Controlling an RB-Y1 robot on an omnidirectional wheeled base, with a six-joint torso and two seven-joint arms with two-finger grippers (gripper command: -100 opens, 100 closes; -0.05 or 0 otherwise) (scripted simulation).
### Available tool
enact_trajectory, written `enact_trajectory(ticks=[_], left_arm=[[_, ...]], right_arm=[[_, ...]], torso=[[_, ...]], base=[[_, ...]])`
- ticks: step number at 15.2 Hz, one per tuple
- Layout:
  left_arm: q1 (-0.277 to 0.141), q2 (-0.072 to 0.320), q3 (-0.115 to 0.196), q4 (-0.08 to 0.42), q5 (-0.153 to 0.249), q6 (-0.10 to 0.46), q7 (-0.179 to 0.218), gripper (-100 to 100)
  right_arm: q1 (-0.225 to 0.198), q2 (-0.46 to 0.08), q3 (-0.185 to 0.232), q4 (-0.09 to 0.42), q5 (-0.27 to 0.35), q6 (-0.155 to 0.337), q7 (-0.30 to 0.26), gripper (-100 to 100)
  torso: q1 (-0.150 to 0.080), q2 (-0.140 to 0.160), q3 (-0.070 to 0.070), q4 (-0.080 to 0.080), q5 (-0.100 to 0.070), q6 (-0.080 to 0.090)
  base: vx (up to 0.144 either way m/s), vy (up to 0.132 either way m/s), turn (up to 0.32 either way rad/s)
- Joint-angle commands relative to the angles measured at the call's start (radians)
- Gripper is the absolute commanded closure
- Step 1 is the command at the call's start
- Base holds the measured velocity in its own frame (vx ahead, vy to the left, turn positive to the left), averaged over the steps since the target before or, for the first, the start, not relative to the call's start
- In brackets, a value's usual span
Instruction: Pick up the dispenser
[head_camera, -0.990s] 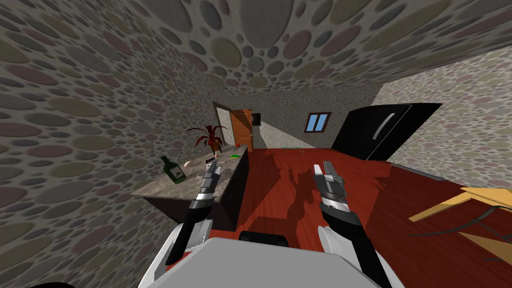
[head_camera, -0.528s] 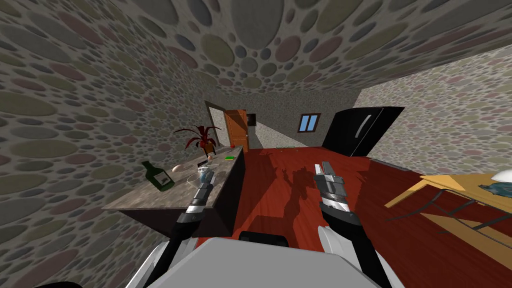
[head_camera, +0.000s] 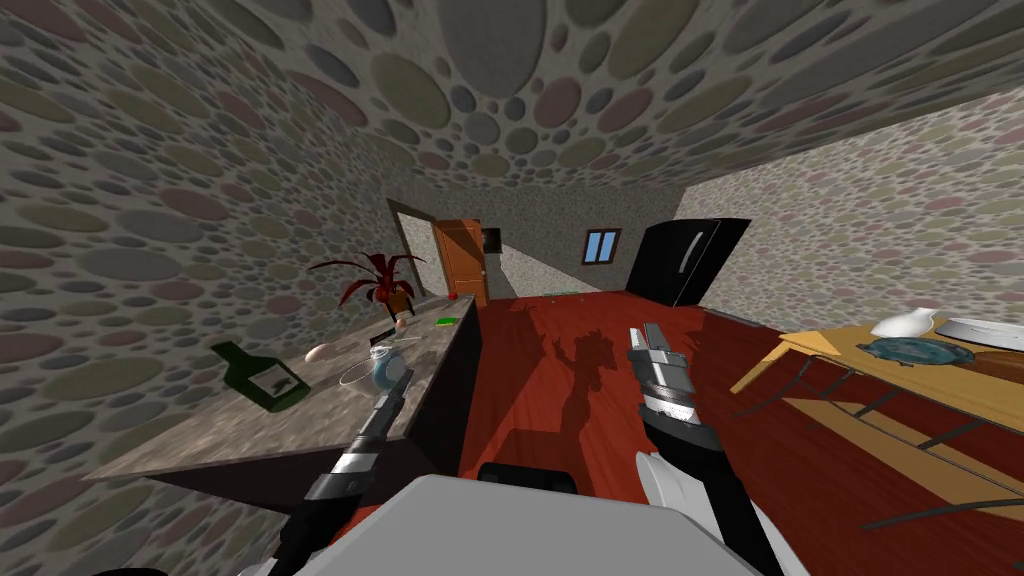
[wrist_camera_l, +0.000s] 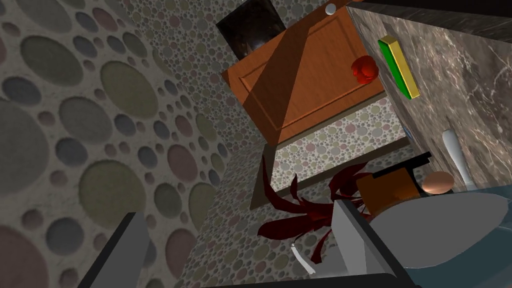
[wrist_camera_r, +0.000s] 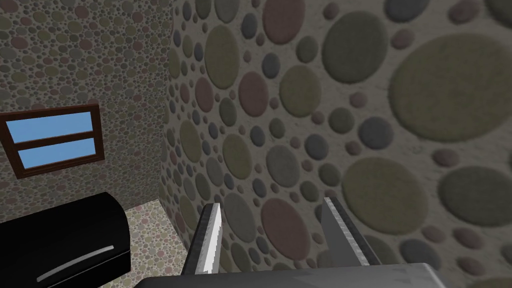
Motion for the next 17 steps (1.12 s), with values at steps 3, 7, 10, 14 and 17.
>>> enact_trajectory(ticks=[3, 7, 10, 14, 17], left_arm=[[0.077, 0.01, 0.051, 0.075, -0.032, -0.06, -0.005, -100], [0.15, 0.017, 0.102, 0.163, -0.064, -0.113, -0.008, -100], [0.198, 0.02, 0.128, 0.208, -0.081, -0.141, -0.01, -100], [0.281, 0.024, 0.18, 0.291, -0.117, -0.198, -0.013, -100], [0.358, 0.027, 0.233, 0.365, -0.155, -0.256, -0.016, -100]], right_arm=[[0.0, 0.0, 0.0, 0.0, 0.0, 0.0, 0.0, 0], [0.0, 0.0, 0.0, 0.0, 0.0, 0.0, 0.0, 0], [0.0, 0.0, 0.0, 0.0, 0.0, 0.0, 0.0, 0], [0.0, 0.0, 0.0, 0.0, 0.0, 0.0, 0.0, 0], [0.0, 0.0, 0.0, 0.0, 0.0, 0.0, 0.0, 0]], torso=[[0.0, 0.0, 0.0, 0.0, 0.0, 0.0], [0.0, -0.001, -0.001, 0.0, 0.0, 0.0], [0.0, -0.002, -0.001, -0.001, 0.0, 0.0], [0.0, -0.003, -0.002, -0.001, 0.0, 0.0], [0.001, -0.004, -0.002, -0.001, 0.0, 0.0]], base=[[0.053, -0.012, -0.166], [0.071, -0.015, -0.202], [0.085, -0.006, -0.178], [0.094, -0.007, -0.225], [0.105, 0.008, -0.219]])
